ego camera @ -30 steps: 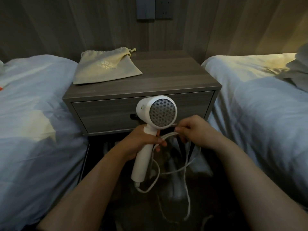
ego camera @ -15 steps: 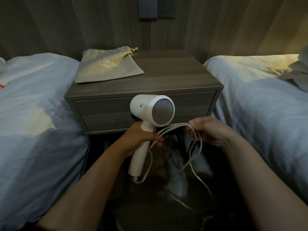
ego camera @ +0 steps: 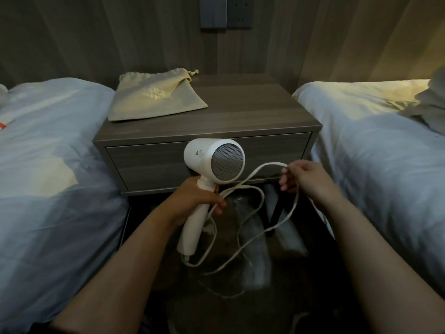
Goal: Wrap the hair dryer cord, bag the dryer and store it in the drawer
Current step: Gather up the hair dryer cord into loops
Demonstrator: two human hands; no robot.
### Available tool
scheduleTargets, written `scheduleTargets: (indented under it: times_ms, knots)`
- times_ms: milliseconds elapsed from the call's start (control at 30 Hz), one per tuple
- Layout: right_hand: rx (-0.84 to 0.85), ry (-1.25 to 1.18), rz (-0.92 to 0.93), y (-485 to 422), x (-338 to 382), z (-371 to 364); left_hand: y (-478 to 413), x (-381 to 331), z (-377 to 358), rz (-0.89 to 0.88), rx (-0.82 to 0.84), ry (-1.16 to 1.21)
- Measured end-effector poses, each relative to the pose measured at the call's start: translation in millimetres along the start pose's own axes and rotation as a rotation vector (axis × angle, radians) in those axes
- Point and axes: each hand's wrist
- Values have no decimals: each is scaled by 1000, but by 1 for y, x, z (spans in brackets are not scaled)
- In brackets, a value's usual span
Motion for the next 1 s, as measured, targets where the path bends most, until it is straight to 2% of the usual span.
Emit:
scheduleTargets:
  times_ms: [67, 167, 300, 400, 467, 533, 600, 733, 800, 867, 933, 1000]
  knots:
    - [195, 248, 119, 9, 11, 2, 1, 0, -2, -4, 19, -10]
    - [369, 588, 294, 18, 18, -5, 3, -2, -7, -27, 72, -75]
    - [653, 642, 272, 20, 13, -19, 4, 0, -14, -47, 86, -98]
    - [787, 409, 147, 19, 6, -13, 3, 1, -14, -62, 32, -51]
    - [759, 169, 73, 18, 2, -13, 2, 1, -14, -58, -11, 0]
    - [639, -23, 6, 14, -1, -17, 1, 0, -15, -53, -56, 58]
    - [580, -189, -139, 10, -2, -21, -1, 0, -17, -46, -102, 138]
    - [671, -393, -441, 9, -3, -26, -2, -1, -15, -90, -190, 198]
    - [652, -410, -439, 9, -2, -28, -2, -1, -14, -141, -235, 172]
    - [547, -420, -408, 8, -2, -29, -3, -1, -15, -177, -298, 112]
    - [403, -490, -395, 7, 0, -30, -4, -1, -13, -207, -378, 14]
    - [192, -617, -365, 5, 4, -26, -5, -1, -7, -218, -462, -71]
Point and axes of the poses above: each hand's wrist, its own y-axis away from the middle knuckle, its own z-axis out of the back of the hand, x = y × z, and after that the axes turned 1 degree about z, right-handed
